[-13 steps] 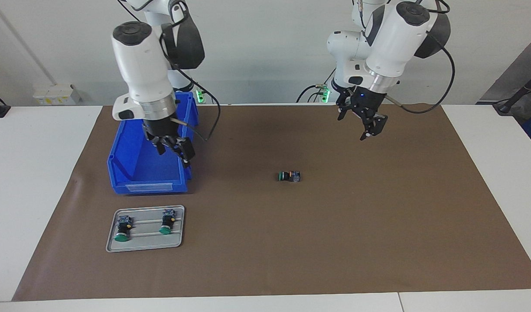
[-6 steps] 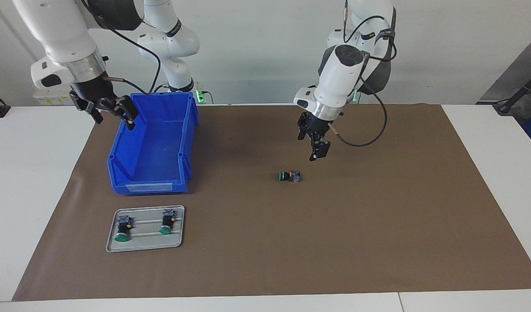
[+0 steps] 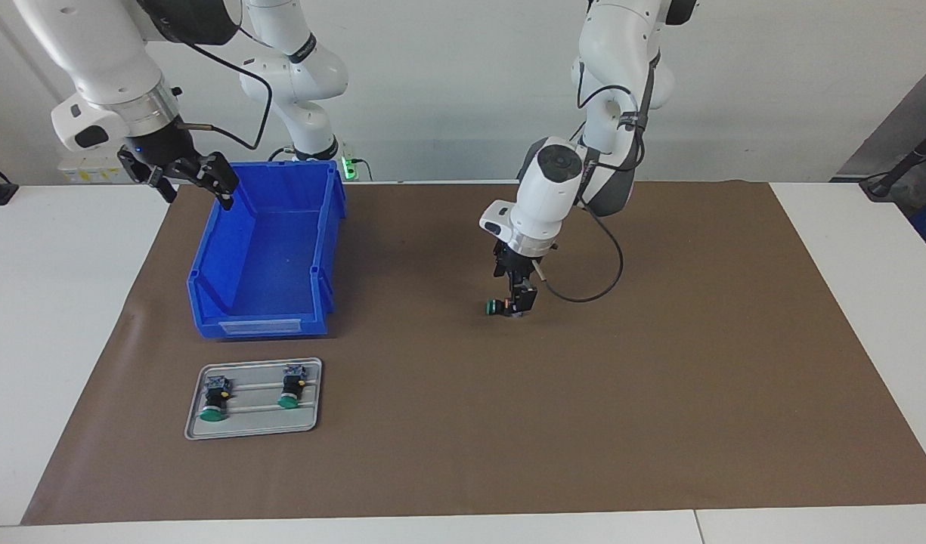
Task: Place and press button with both arms
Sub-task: 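Withdraw the right gripper while the left gripper reaches toward the button, then close the left gripper on the green-capped button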
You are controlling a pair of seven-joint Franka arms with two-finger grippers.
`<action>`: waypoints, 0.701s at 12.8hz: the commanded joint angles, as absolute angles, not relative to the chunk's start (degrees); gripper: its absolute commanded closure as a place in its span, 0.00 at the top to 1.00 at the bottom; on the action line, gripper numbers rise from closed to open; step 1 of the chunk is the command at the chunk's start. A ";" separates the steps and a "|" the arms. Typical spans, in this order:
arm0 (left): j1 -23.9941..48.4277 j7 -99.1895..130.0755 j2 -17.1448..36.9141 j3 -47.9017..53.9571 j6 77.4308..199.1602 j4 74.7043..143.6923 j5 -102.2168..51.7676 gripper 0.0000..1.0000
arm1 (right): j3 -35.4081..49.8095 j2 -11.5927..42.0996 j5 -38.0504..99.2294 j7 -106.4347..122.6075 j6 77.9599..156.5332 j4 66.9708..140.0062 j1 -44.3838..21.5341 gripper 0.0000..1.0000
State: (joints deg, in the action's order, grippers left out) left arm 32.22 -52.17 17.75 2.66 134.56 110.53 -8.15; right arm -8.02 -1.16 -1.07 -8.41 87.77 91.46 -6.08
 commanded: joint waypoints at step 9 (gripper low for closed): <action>35.33 -48.87 20.92 1.14 135.79 111.09 -8.09 0.38 | -7.30 -3.25 -0.18 -6.15 86.92 92.55 -6.24 1.00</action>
State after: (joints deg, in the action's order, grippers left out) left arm 34.29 -49.69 21.24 2.31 134.62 110.55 -8.15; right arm -7.76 -2.19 -1.09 -7.40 87.35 91.56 -6.39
